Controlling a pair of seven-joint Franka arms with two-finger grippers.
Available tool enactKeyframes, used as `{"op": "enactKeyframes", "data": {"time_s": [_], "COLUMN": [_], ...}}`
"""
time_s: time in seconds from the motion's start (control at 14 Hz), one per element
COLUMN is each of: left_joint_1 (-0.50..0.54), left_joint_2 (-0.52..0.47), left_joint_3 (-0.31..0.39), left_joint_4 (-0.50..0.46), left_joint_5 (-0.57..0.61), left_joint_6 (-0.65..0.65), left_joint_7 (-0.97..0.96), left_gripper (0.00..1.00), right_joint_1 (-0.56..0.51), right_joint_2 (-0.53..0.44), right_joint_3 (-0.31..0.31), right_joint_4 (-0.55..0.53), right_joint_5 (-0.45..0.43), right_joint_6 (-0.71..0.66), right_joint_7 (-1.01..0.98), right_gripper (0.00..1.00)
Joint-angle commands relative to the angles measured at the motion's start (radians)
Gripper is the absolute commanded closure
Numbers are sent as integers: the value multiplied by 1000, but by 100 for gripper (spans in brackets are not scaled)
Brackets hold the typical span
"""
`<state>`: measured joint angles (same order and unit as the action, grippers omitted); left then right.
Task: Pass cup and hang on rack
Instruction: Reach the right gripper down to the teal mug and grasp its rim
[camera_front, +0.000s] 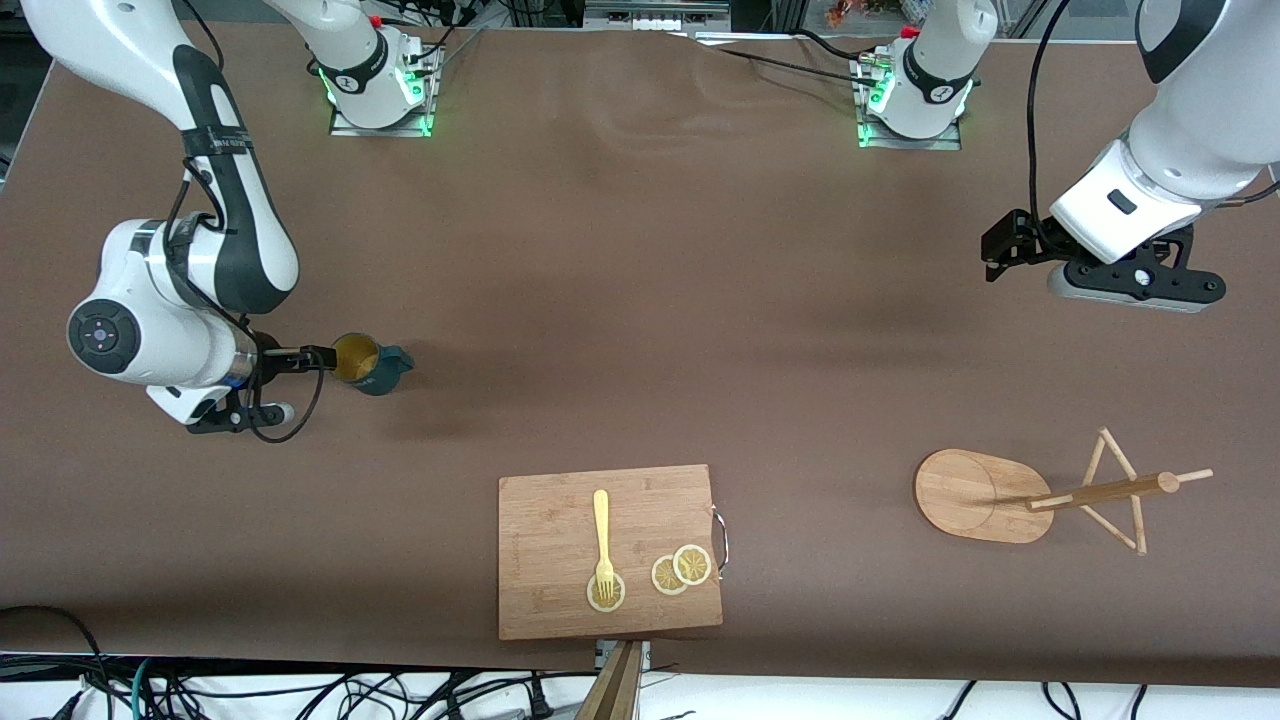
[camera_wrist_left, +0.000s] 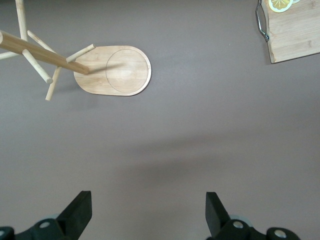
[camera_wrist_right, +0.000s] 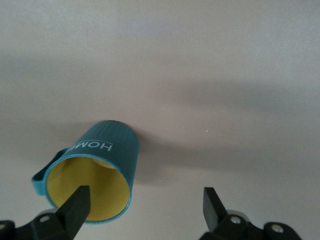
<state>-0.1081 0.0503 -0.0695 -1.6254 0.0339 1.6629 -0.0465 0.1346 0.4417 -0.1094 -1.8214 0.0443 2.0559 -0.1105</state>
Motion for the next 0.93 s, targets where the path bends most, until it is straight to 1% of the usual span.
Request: {"op": "enactKeyframes", "data": {"time_s": [0.0, 0.43, 0.5, 0.57, 0.65, 0.79, 0.86], "left_joint_1": [7, 7, 7, 7, 8, 8, 8], "left_joint_2": [14, 16, 16, 16, 16, 14, 16], "left_joint_3": [-3, -3, -3, -3, -3, -1, -1], "left_joint_4": [30, 30, 30, 30, 30, 30, 30], "left_joint_5": [-19, -19, -19, -19, -19, -19, -19], "left_joint_6": [-14, -14, -14, -14, -14, -14, -14], "left_joint_7": [27, 27, 27, 28, 28, 28, 30], "left_gripper": [0, 0, 0, 0, 0, 0, 0], "right_joint_1": [-4, -4, -4, -4, -4, 0, 2], "right_joint_2": [-25, -25, -21, -14, -11, -11, -9], "right_joint_3": [2, 2, 2, 2, 2, 2, 2], "right_joint_4": [-71, -110, -113, -111, -111, -111, -111], "right_joint_5": [19, 28, 51, 64, 66, 66, 66], "right_joint_6": [50, 76, 81, 81, 81, 79, 78], "right_joint_7": [3, 3, 2, 0, 0, 0, 0], "right_gripper": [0, 0, 1, 5, 19, 50, 64]}}
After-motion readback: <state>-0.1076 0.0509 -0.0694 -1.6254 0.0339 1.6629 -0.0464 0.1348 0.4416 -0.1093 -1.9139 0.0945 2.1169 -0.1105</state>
